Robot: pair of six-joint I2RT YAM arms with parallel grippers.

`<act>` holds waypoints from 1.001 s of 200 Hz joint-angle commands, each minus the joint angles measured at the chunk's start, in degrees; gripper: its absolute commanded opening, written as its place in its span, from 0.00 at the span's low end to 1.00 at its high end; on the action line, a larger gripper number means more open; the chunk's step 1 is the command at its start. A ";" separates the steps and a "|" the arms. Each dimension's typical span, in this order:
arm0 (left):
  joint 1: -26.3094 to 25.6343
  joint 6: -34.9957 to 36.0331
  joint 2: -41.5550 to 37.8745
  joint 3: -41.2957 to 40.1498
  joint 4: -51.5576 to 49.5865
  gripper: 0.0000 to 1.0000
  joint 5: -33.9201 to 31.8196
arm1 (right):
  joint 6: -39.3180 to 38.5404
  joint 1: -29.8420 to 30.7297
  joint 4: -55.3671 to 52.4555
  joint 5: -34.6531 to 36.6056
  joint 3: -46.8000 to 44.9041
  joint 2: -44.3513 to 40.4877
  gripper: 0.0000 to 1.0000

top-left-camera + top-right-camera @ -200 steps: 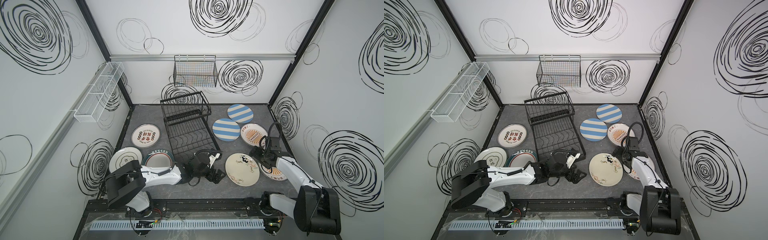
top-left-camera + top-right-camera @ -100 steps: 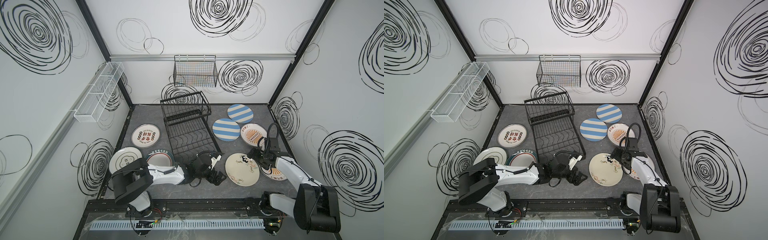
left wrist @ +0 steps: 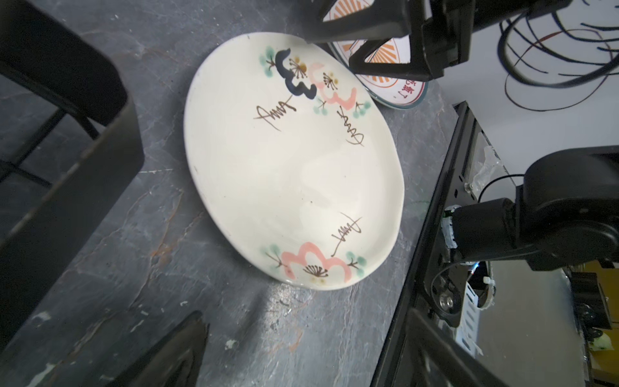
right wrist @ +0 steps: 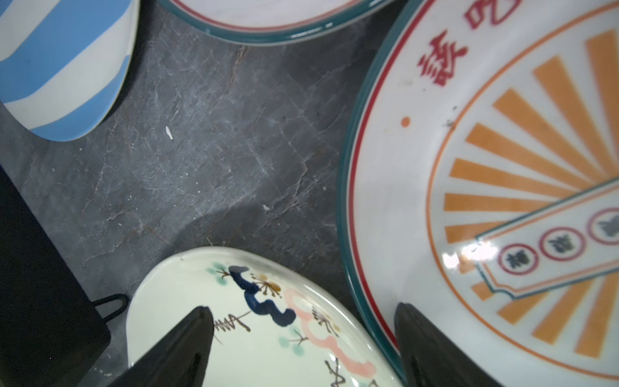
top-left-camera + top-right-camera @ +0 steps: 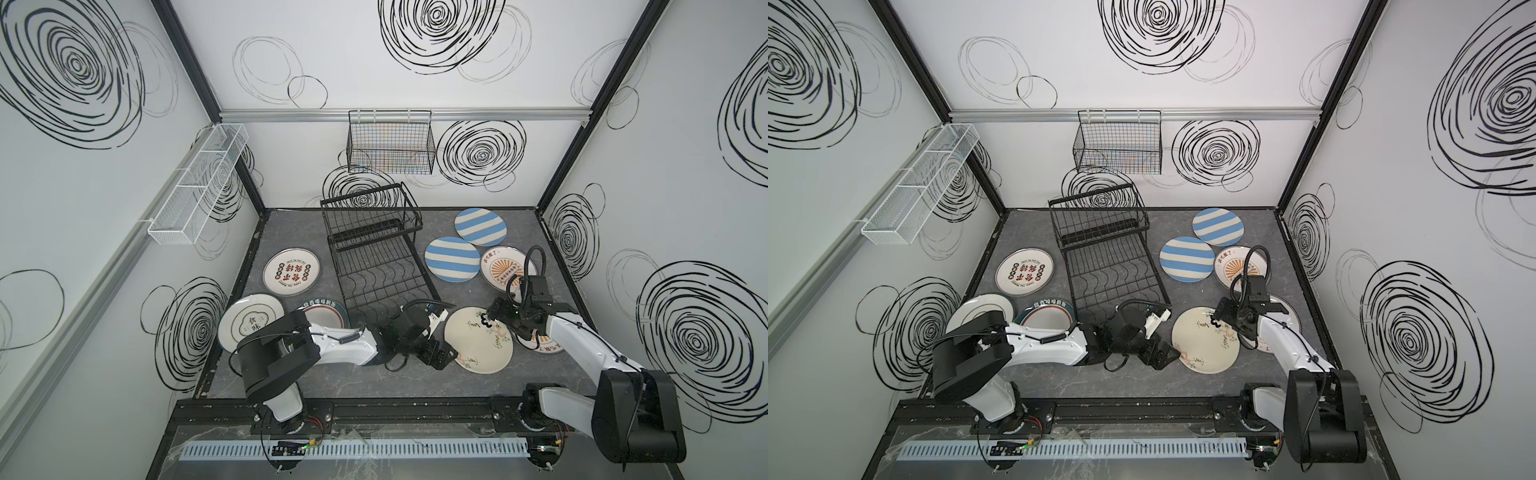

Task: Load plates into a dish rack
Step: Move the plate to the bottom-right of the table.

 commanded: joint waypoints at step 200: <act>3.47 4.81 2.49 5.73 -1.13 0.96 2.23 | 12.22 4.98 -8.56 1.04 -8.85 -12.59 0.88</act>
